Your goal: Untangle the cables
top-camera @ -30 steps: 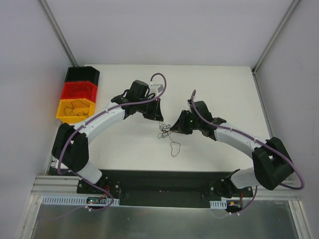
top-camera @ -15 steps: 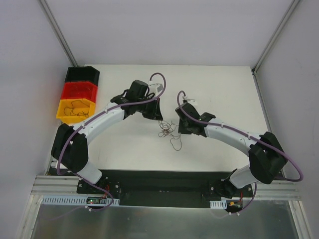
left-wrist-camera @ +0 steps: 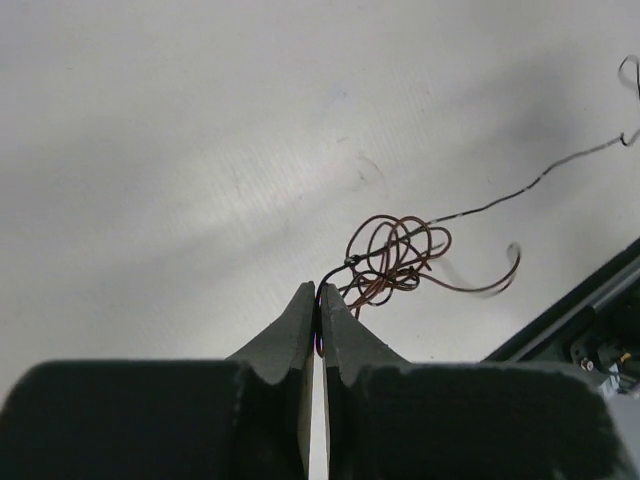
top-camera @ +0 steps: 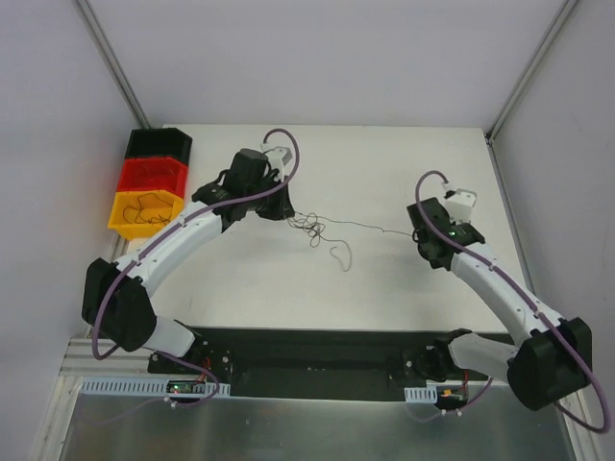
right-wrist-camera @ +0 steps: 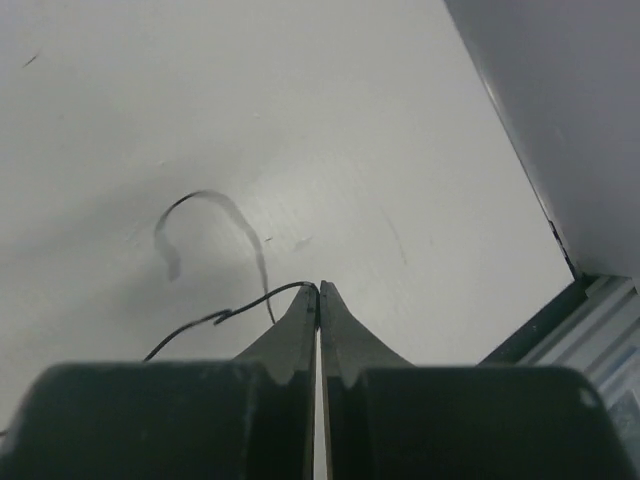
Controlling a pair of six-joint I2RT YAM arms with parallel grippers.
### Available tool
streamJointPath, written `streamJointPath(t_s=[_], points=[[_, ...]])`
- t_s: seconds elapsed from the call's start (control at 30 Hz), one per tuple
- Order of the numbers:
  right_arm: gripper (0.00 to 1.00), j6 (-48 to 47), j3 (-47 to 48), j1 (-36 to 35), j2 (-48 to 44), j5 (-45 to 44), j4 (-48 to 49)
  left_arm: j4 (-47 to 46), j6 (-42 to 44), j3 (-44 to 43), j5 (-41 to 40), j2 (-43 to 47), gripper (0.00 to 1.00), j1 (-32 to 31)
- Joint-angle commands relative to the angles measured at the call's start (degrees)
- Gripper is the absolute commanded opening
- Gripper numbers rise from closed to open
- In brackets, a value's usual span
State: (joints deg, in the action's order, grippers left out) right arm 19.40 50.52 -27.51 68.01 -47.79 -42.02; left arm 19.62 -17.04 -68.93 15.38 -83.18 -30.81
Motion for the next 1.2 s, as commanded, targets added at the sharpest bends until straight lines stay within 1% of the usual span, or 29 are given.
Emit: streamJointPath(t_s=[0.0,0.03,0.13,0.2,0.23,0.27,0.3,0.37,0.43,0.47,0.5,0.57,0.6,0.67,0.73,0.77,0.87,0.97,1.07,1.17], points=[[0.0,-5.8,-3.2,12.8,-6.7,4.2,1.1,0.5,1.5,0.6,-11.4,6.9,0.0,1.9],[0.0,-7.3,-4.7,15.6,-9.0,7.2,3.2,0.3,1.7,1.0,-13.7,8.5,0.0,2.2],[0.0,-9.0,-5.4,19.1,-13.0,5.3,4.2,0.3,2.3,2.4,-23.1,12.6,0.0,2.5],[0.0,-8.7,-5.0,22.7,-14.2,9.3,4.3,0.3,2.4,3.1,-29.8,14.7,0.0,2.6],[0.0,-9.1,-5.0,23.4,-14.8,11.1,5.2,0.2,3.3,3.3,-31.3,15.9,0.0,2.8],[0.0,-9.2,-4.6,23.4,-15.2,11.6,5.5,-0.4,4.6,3.4,-31.1,16.5,0.0,2.9],[0.0,-9.6,-3.9,23.4,-15.4,13.8,5.5,-0.9,6.1,3.3,-29.4,16.8,0.0,2.9],[0.0,-11.7,-4.5,23.0,-17.4,20.0,8.7,-1.9,7.9,3.3,-22.5,16.7,0.0,2.9],[0.0,-12.8,-5.3,22.1,-19.3,26.4,12.4,-4.3,9.5,3.6,-11.4,15.6,0.03,2.9],[0.0,-12.5,-5.1,21.5,-19.7,27.6,12.3,-4.4,9.2,3.3,-8.3,14.6,0.04,2.9],[0.0,-12.3,-4.7,21.0,-19.7,28.6,11.9,-4.3,8.8,2.7,-5.8,13.4,0.04,2.9],[0.0,-12.4,-4.0,20.5,-19.8,29.6,10.8,-3.1,7.8,2.0,-5.8,11.6,0.03,2.9],[0.0,-12.3,-3.5,20.4,-20.0,28.3,9.7,-2.5,7.5,1.9,-7.8,11.3,0.0,2.9],[0.0,-11.8,-1.8,20.5,-21.1,23.6,7.3,-1.3,6.2,2.0,-14.6,11.4,0.0,2.9],[0.0,-9.7,0.9,21.4,-21.8,16.6,2.7,0.9,3.4,2.0,-26.8,12.5,0.0,3.6],[0.0,-9.4,1.9,22.6,-22.5,14.2,0.9,1.8,0.6,2.3,-34.0,14.0,0.0,4.3],[0.0,-9.9,4.1,26.0,-24.3,7.6,-1.2,3.1,-4.3,4.1,-50.6,18.6,0.0,7.2],[0.0,-11.0,5.9,28.5,-24.1,3.9,-2.4,3.2,-5.9,5.6,-59.7,22.5,0.0,8.5],[0.0,-10.4,6.3,30.8,-23.9,4.8,-2.6,3.1,-5.6,6.0,-66.5,24.7,0.0,9.3],[0.0,-10.3,6.4,32.3,-22.7,6.0,-2.5,3.1,-4.9,5.8,-70.6,25.6,0.0,10.6]])
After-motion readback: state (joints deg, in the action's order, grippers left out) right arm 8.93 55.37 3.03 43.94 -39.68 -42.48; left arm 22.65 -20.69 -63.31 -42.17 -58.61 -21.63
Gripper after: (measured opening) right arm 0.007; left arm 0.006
